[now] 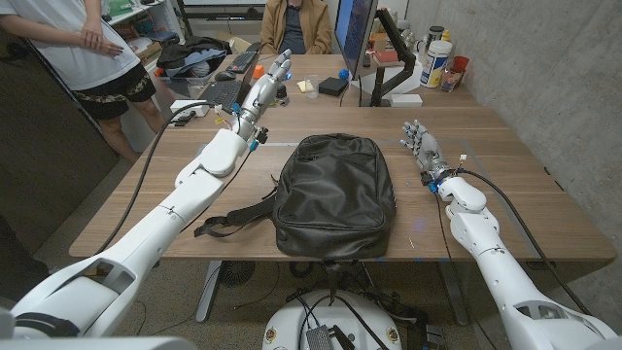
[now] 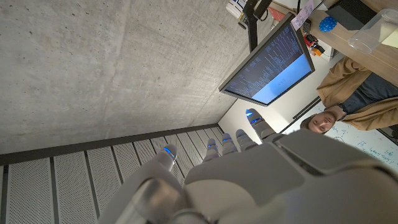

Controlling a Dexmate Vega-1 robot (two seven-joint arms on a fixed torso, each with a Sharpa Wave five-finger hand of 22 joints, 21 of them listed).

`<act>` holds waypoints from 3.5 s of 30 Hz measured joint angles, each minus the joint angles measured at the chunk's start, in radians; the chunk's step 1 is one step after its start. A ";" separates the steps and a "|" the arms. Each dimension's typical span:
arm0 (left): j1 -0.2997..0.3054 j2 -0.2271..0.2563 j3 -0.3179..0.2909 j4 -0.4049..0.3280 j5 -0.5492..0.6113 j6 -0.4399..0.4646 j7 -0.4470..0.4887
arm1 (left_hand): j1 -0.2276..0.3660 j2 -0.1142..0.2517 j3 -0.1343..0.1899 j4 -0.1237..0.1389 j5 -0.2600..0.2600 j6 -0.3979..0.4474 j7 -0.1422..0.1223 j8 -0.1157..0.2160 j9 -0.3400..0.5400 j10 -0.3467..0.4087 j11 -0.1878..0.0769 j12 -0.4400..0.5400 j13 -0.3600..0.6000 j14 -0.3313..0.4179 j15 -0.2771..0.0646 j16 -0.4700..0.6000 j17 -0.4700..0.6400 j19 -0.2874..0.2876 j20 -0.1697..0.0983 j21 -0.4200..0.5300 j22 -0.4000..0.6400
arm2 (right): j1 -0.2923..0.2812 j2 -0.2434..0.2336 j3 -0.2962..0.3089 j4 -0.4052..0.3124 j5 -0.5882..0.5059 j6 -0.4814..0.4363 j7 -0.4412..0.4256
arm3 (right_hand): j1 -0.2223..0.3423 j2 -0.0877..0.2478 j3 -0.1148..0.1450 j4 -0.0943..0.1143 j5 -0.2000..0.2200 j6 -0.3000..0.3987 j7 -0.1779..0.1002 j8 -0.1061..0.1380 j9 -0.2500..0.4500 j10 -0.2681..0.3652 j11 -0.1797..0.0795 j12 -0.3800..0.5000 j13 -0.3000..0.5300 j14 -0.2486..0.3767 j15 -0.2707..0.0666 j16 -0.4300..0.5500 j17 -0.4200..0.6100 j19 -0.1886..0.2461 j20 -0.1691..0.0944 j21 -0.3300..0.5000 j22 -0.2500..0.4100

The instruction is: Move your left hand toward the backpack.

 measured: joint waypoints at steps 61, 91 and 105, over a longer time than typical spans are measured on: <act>-0.007 0.025 0.014 -0.113 0.136 0.055 0.023 | 0.005 0.005 0.010 -0.001 0.000 0.001 -0.001 -0.004 0.000 0.005 -0.005 0.000 0.000 0.000 0.000 0.000 0.000 0.000 0.000 -0.012 0.000 | -0.042 -0.004 0.017 -0.044 0.020 0.011 0.012 | 0.000 0.000 -0.003 0.003 0.000 0.023 -0.002 0.000 0.000 0.000 0.000 0.000 0.000 0.000 0.000 0.000 0.000 0.000 0.000 -0.025 0.005; -0.031 0.040 0.029 -0.146 0.238 0.075 0.020 | 0.005 0.005 0.014 0.003 0.000 0.007 -0.007 -0.004 0.000 0.010 -0.010 0.000 0.000 0.000 0.000 0.000 0.000 0.000 0.000 -0.022 0.000 | -0.045 -0.009 0.010 -0.042 0.027 0.029 0.014 | 0.000 0.000 -0.008 0.000 0.000 0.034 -0.002 0.008 0.000 0.005 -0.005 0.000 0.000 0.000 0.000 0.000 -0.005 0.000 0.000 -0.033 0.005; -0.049 0.040 0.044 -0.149 0.282 0.082 0.022 | 0.009 0.009 0.018 -0.001 0.000 0.007 -0.007 -0.004 0.000 0.011 -0.011 0.000 0.000 0.000 0.000 -0.008 0.000 0.000 0.000 -0.029 0.000 | -0.035 -0.010 0.010 -0.025 0.030 0.037 0.019 | 0.000 0.000 -0.008 0.000 0.000 0.034 -0.002 0.008 0.000 0.005 -0.005 0.000 0.000 0.000 0.000 0.000 -0.005 0.000 0.000 -0.040 0.005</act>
